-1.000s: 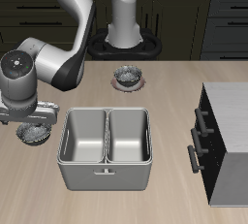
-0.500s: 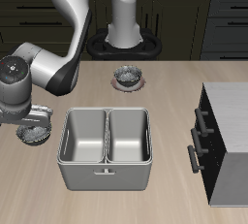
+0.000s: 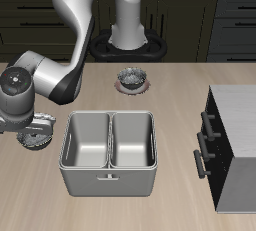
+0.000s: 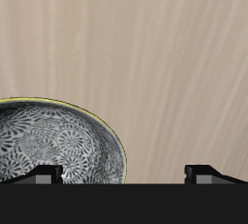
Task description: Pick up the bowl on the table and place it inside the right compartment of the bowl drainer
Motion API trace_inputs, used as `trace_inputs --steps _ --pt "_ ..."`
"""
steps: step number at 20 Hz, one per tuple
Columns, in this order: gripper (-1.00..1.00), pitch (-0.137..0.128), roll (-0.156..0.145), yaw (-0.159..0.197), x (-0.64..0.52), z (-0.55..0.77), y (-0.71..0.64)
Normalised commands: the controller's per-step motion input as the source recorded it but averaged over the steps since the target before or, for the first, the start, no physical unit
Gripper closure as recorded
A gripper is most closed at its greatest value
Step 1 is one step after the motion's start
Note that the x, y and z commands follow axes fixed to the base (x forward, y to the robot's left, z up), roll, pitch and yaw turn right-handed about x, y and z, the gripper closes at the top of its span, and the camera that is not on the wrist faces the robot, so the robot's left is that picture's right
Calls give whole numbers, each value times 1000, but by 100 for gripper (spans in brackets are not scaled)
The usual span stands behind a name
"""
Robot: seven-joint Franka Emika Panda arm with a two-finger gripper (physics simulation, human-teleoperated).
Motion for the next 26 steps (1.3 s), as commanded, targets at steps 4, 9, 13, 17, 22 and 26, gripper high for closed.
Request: trace_inputs --steps 4,9,13,17,22,26 --pt "-100 32 3 -3 -9 -188 44" --pt "-100 14 8 -13 -2 -107 25" --pt "100 56 35 -68 -57 -174 8" --pt "100 3 -4 -24 -61 -8 -89" --pt "100 -19 -9 0 -112 67 -85" --pt "100 -9 -7 -2 -62 38 -60"
